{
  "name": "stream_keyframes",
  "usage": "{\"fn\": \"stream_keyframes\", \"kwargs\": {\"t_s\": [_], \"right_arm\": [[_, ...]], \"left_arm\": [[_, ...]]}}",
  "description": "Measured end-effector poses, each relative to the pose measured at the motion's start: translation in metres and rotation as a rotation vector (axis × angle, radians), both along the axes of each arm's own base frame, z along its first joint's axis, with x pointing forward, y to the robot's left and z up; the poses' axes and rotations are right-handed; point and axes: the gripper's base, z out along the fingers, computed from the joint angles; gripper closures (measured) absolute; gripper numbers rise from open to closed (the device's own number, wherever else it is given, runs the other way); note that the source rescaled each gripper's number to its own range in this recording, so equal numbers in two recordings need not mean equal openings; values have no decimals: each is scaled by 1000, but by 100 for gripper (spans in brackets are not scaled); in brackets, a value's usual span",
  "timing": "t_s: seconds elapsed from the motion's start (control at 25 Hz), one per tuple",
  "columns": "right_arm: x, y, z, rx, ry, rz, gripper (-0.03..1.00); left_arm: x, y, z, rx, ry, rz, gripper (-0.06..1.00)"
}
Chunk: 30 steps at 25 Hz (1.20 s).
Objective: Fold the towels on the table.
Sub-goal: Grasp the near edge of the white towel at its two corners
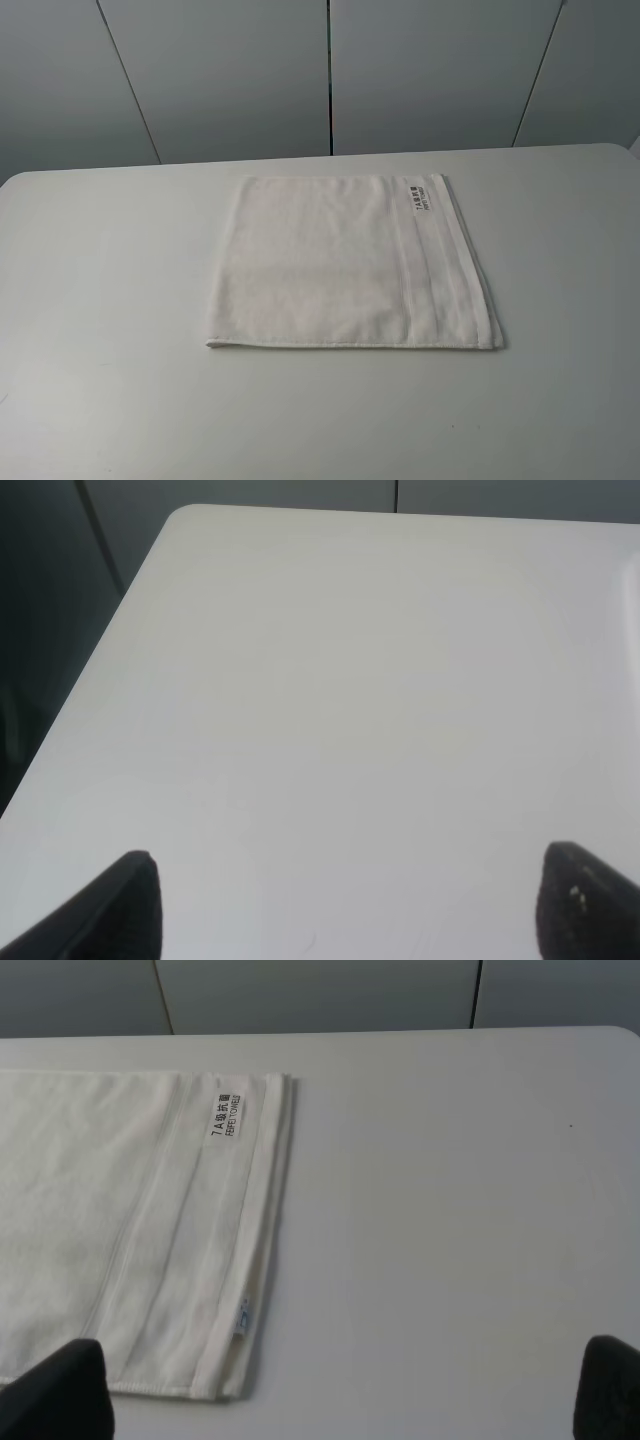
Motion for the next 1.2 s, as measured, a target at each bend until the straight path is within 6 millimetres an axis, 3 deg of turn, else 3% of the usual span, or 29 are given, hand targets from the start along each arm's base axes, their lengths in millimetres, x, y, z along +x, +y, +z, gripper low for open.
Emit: {"fn": "stream_keyframes", "kwargs": {"t_s": [1.2], "right_arm": [[0, 0, 0, 0, 0, 0, -3]], "left_arm": [[0, 0, 0, 0, 0, 0, -3]]}}
